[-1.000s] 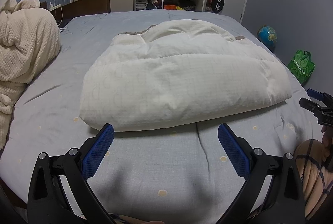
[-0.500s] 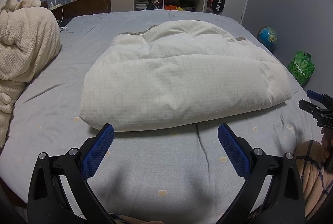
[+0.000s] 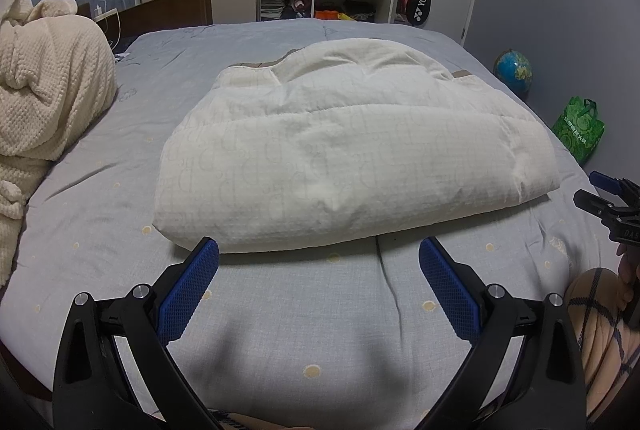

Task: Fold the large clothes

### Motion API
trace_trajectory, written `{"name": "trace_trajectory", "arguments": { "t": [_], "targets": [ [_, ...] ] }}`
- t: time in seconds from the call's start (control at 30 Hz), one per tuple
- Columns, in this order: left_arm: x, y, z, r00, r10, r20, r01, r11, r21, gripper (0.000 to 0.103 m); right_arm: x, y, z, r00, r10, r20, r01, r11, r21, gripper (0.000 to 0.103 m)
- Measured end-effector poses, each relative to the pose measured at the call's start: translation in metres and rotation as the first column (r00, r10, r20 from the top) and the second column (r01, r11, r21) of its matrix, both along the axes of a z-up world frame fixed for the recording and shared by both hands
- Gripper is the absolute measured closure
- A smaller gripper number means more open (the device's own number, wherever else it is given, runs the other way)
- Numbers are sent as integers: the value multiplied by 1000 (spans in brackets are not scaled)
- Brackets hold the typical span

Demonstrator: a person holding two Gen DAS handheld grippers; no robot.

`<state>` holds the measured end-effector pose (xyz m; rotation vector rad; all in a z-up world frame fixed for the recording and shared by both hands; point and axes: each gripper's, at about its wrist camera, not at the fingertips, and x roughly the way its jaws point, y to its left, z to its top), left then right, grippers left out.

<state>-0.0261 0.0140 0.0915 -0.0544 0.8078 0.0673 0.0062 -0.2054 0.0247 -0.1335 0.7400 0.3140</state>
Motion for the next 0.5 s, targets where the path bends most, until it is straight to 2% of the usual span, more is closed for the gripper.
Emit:
{"name": "trace_trajectory", "arguments": {
  "t": [0.5],
  "targets": [
    [1,0,-1,1000,-2,-6,2,1000,0,7,0,0,0,1000,0,0,0,1000,0,10]
  ]
}}
